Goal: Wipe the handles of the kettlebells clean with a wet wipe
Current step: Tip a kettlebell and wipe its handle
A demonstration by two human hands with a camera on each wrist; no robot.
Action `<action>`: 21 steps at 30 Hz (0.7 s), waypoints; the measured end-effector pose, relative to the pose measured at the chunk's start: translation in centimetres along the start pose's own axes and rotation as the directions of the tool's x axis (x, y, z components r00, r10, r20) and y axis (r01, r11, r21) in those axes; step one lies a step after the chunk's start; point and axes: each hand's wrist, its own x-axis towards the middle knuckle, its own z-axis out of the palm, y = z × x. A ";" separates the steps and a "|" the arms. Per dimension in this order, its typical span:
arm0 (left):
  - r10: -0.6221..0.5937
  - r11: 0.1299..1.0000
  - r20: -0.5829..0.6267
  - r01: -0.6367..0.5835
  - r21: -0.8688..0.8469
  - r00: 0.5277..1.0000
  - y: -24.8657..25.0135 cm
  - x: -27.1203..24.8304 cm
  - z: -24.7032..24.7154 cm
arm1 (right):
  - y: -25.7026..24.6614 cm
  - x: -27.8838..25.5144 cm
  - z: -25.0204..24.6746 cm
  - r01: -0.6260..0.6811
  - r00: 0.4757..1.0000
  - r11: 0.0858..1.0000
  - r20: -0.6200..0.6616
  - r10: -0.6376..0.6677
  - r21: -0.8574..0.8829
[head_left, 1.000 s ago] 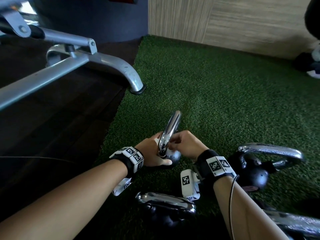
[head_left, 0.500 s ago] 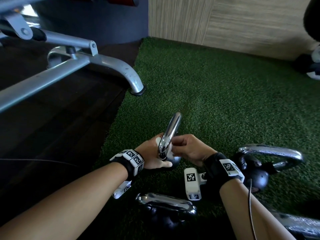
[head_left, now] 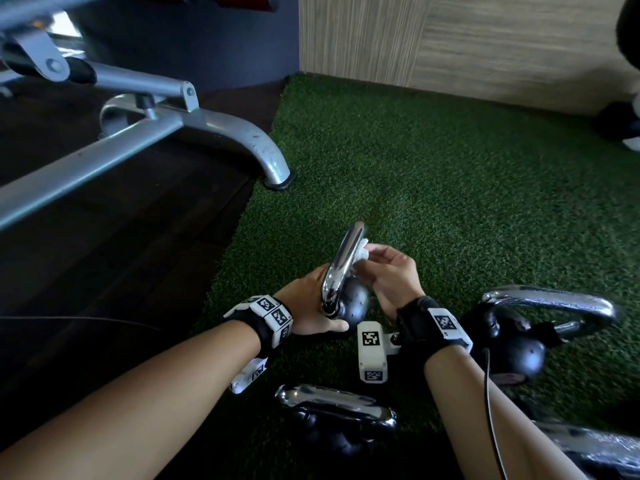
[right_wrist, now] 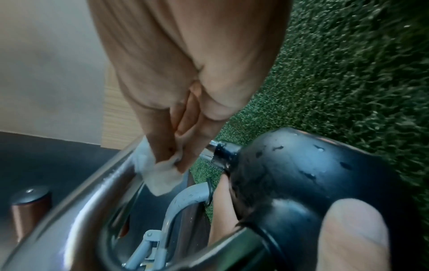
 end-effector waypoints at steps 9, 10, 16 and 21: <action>-0.013 0.999 -0.019 0.013 0.033 1.000 -0.5 0.5 0.7 | -1.5 0.0 0.9 0.154 0.927 0.821 -0.209 -0.313 -0.549; -0.009 0.998 -0.008 0.009 0.064 1.000 -0.7 0.8 0.8 | -1.8 0.6 0.9 0.154 0.908 0.813 -0.244 -0.341 -0.562; -0.024 0.992 0.018 0.022 0.124 1.000 -0.5 0.8 0.7 | -2.0 1.4 1.4 0.122 0.877 0.777 -0.299 -0.376 -0.618; -0.071 0.992 0.048 0.066 0.108 0.996 1.9 -0.5 -1.5 | -1.3 2.2 2.2 0.030 0.833 0.845 -0.454 -0.316 -0.533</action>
